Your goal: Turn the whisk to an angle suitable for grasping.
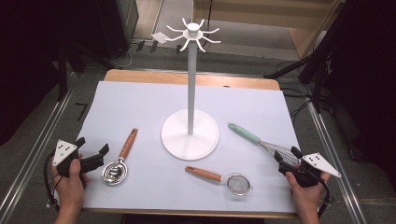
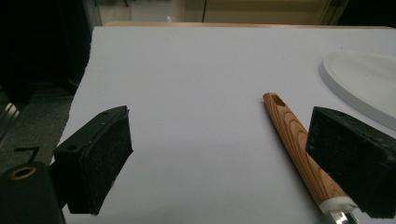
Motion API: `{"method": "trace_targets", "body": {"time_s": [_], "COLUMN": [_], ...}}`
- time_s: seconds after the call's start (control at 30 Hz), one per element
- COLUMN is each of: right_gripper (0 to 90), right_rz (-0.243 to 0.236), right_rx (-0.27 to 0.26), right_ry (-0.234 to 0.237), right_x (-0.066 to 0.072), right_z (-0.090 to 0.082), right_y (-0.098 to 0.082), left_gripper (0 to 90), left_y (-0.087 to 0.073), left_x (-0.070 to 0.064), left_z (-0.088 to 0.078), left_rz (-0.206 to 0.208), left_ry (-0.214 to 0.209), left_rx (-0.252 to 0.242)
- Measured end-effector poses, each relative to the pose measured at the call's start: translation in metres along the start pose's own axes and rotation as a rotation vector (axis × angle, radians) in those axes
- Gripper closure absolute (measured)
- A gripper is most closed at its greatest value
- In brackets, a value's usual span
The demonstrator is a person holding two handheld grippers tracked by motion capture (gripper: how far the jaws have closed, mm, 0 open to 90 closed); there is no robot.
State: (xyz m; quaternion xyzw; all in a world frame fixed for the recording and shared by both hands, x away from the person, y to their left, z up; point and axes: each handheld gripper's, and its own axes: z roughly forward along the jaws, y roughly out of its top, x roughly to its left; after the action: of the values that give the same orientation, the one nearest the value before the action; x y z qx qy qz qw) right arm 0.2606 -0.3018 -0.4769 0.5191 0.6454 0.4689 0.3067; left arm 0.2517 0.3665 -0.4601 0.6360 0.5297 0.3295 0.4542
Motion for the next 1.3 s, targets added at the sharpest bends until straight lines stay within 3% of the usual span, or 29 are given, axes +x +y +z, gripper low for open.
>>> {"method": "trace_targets", "body": {"time_s": [0.37,0.43,0.7,0.9,1.3], "right_gripper": [34.3,34.4,34.3,34.8,35.4], "right_rz": [-0.063,-0.083,-0.11,-0.142,-0.139], "right_rx": [-0.002,-0.004,-0.015,-0.005,-0.004], "right_ry": [0.084,0.094,0.15,0.188,0.176], "right_x": [0.022,0.028,0.048,0.062,0.061], "right_z": [-0.002,-0.003,-0.004,-0.001,-0.001], "right_y": [0.008,0.009,0.014,0.016,0.017], "left_gripper": [7.6,7.6,7.6,7.6,7.6], "left_y": [0.002,0.003,0.004,0.005,0.007], "left_x": [-0.004,-0.006,-0.022,-0.027,-0.029], "left_z": [-0.003,-0.004,-0.002,-0.001,0.0], "left_rz": [0.017,0.005,0.033,0.033,0.029], "left_ry": [-0.01,-0.03,-0.076,-0.085,-0.075], "left_rx": [-0.005,-0.009,0.001,0.005,0.014]}}
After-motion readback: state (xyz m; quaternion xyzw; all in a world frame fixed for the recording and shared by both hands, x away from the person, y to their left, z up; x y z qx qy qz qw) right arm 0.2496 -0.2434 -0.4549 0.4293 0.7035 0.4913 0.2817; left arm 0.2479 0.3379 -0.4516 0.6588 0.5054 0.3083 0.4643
